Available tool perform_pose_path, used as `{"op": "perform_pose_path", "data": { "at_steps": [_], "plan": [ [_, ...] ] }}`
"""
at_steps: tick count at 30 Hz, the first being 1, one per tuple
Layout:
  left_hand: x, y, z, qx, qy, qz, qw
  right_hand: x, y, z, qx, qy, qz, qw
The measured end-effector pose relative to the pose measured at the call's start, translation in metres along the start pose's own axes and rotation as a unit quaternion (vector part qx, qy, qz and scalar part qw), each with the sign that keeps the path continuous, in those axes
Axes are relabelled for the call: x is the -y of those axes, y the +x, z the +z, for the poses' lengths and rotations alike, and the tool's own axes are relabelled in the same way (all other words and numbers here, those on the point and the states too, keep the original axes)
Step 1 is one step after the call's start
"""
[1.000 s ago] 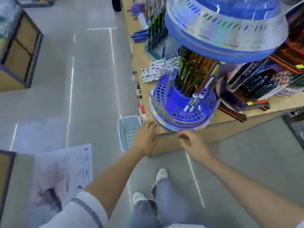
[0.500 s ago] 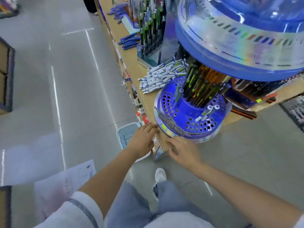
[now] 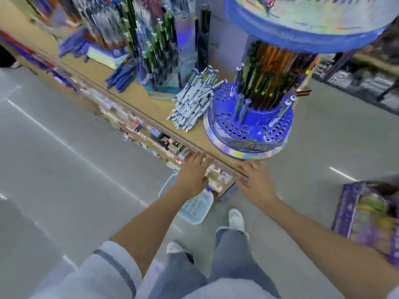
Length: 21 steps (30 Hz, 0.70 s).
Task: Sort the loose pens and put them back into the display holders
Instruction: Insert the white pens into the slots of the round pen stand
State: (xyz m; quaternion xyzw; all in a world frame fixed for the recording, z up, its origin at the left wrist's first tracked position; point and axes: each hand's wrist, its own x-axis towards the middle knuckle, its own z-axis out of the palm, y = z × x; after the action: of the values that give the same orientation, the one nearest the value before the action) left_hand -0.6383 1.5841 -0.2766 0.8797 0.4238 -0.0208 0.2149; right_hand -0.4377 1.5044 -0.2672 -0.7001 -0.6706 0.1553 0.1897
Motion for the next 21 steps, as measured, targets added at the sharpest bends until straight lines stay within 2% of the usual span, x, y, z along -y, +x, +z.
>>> {"op": "perform_pose_path", "data": {
  "at_steps": [4,8,10,12,15,18,21],
  "plan": [
    [0.021,0.000,-0.022,0.000,0.023,0.008,1.000,0.020,-0.007,0.017,0.039,0.015,0.077,0.996],
    [0.038,0.011,-0.031,0.067,0.011,0.014,0.998,0.026,-0.003,0.024,0.048,-0.033,0.121,0.991],
    [0.046,0.019,-0.035,0.032,-0.049,0.007,0.998,0.028,0.006,0.019,0.029,-0.032,0.126,0.991],
    [0.055,0.026,-0.040,-0.041,-0.129,-0.022,0.991,0.032,0.017,0.013,0.005,-0.008,0.140,0.990],
    [0.067,0.037,-0.060,-0.116,-0.224,-0.088,0.964,0.051,0.032,0.011,0.031,0.099,0.133,0.986],
    [0.082,0.049,-0.082,-0.168,-0.251,-0.119,0.946,0.072,0.058,0.013,0.065,0.197,0.106,0.973],
    [0.102,0.060,-0.098,-0.171,-0.253,-0.132,0.943,0.095,0.089,0.017,0.054,0.255,0.116,0.958]
  ]
}}
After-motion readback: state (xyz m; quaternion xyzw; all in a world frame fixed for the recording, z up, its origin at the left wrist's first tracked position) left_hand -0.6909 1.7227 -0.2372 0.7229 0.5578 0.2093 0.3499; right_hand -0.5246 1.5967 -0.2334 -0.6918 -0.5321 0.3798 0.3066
